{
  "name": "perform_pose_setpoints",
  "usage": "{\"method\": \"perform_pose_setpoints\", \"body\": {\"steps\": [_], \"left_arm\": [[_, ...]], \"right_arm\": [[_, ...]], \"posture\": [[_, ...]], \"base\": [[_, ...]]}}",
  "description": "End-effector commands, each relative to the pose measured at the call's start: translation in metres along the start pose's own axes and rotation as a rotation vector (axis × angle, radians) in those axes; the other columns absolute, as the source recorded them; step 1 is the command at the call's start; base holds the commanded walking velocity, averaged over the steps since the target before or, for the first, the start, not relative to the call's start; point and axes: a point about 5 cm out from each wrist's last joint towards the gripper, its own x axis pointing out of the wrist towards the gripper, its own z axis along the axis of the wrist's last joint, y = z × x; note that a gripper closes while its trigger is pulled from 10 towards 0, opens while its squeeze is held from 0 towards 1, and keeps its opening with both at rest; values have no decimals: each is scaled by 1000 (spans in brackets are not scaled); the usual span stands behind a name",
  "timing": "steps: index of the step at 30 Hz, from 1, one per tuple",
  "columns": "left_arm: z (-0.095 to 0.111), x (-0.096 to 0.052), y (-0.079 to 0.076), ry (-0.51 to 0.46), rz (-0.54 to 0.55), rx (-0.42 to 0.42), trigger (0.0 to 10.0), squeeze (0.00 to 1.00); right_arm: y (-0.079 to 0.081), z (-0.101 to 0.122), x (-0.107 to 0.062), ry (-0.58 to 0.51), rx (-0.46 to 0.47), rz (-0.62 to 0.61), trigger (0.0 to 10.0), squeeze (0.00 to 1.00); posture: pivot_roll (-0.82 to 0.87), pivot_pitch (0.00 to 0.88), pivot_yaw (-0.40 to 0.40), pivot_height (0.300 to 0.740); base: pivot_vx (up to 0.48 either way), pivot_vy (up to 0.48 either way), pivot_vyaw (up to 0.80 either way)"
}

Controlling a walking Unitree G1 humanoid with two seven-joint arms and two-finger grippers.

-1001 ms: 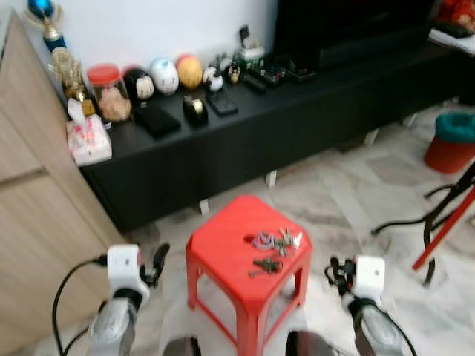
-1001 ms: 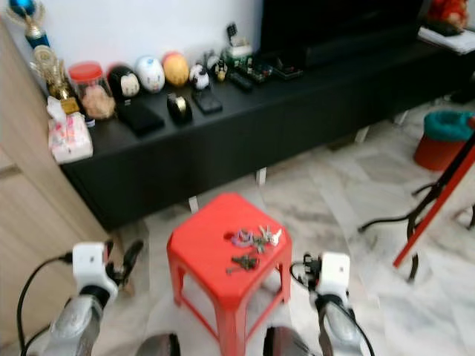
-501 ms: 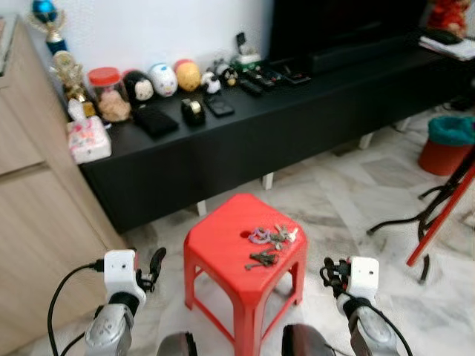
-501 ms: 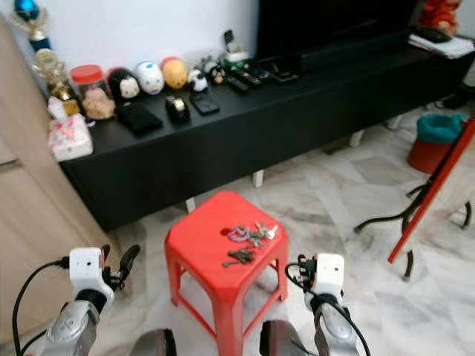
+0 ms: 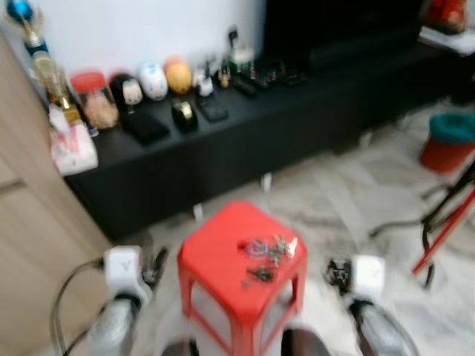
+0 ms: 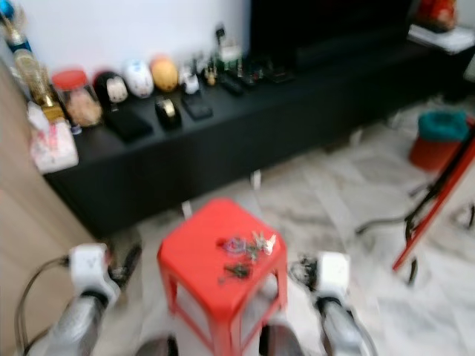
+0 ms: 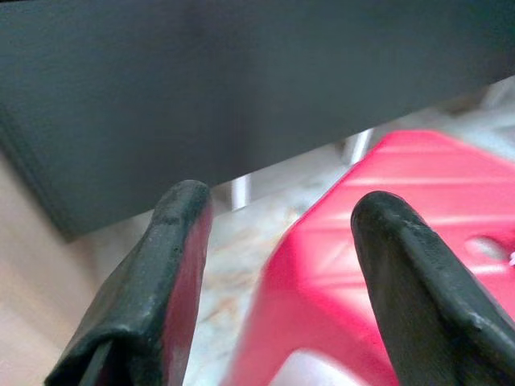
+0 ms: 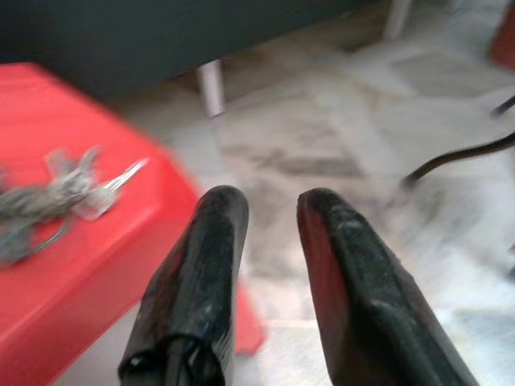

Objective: Hang keys on a hook

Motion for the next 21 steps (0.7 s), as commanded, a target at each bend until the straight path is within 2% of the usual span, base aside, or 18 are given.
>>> {"method": "perform_pose_setpoints", "body": {"steps": [1, 9, 13, 14, 15, 19, 21], "left_arm": [[-5, -7, 14, 33, 35, 25, 10000, 0], [-4, -7, 14, 31, 41, 29, 10000, 0], [-2, -7, 15, 27, 41, 32, 10000, 0], [-2, -7, 15, 27, 40, 33, 10000, 0], [-2, -7, 15, 28, 38, 37, 10000, 0], [-1, -9, 15, 26, 38, 42, 10000, 0], [0, -10, 17, 21, 46, 46, 10000, 0]], "right_arm": [[15, -2, 2, 10, 18, 36, 10000, 0], [18, -1, 3, 9, 28, 72, 10000, 0], [30, -1, 6, 36, 29, 182, 10000, 0], [35, 1, 8, 41, 19, 213, 10000, 459], [41, 6, 12, 39, 24, 242, 10000, 1000], [48, 14, 18, 32, 37, 286, 10000, 1000], [58, 20, 23, 40, 60, 350, 10000, 1000]], "posture": [[-21, 0, -20, 596], [-24, 0, -17, 596], [-30, 0, -12, 596], [-25, 0, -12, 596], [-24, 0, -12, 596], [-4, 0, -21, 596], [11, 0, -31, 596]], "base": [[0, 0, 0], [0, 0, 0], [0, 0, 0], [0, 0, 0], [0, 0, 0], [0, 0, 0], [0, 0, 0]]}}
